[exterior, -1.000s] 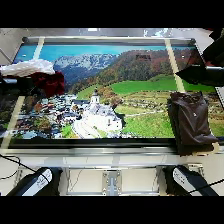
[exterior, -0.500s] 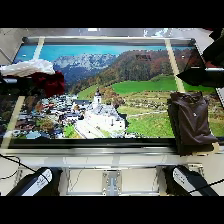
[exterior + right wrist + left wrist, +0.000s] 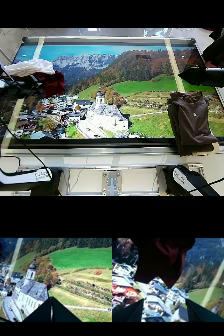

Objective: Fold the shirts.

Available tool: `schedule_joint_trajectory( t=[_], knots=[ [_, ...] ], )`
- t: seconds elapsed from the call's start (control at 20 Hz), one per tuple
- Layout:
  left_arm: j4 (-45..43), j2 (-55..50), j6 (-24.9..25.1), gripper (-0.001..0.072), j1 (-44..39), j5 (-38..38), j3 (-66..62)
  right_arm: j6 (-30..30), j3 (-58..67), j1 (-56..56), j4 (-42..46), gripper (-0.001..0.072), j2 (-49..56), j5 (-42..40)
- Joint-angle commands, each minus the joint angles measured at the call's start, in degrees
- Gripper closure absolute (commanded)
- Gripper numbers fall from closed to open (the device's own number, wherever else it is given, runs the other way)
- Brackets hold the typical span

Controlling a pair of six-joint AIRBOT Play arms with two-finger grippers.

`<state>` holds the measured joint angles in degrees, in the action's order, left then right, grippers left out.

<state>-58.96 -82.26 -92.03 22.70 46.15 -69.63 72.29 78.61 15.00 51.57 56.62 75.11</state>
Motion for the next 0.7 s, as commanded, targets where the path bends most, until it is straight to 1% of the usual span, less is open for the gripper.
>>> schedule_joint_trajectory(
  t=[0.0, 0.1, 0.15, 0.2, 0.4, 0.65],
  knots=[
    [23.43, -10.62, -0.04, 0.01, 2.56, -9.94, -0.02, 0.02, 0.0, -0.04, 0.17, 0.0703, 0.57, -0.72],
    [35.41, -13.99, 10.16, 0.0098, 2.49, -15.43, -0.26, 0.0, 0.02, -0.04, 0.31, 0.0703, 0.85, -1.18],
    [38.95, -15.39, 14.38, 0.0099, 2.29, -16.83, -0.55, 0.0, 0.02, -0.04, 0.33, 0.0703, 1.05, -1.33],
    [39.71, -17.03, 15.56, 0.0098, 2.27, -17.07, -1.42, 0.0, 0.02, -0.04, 0.35, 0.0702, 1.31, -1.49],
    [39.65, -22.64, 16.11, 0.011, 2.05, -17.2, -5.49, 0.0, 0.0, -0.04, 0.37, 0.0703, 1.95, -2.84],
    [39.71, -24.98, 16.5, 0.011, 1.64, -22.64, -9.99, 0.0, 0.0, -0.04, 0.37, 0.0703, 2.01, -3.58]
  ],
)
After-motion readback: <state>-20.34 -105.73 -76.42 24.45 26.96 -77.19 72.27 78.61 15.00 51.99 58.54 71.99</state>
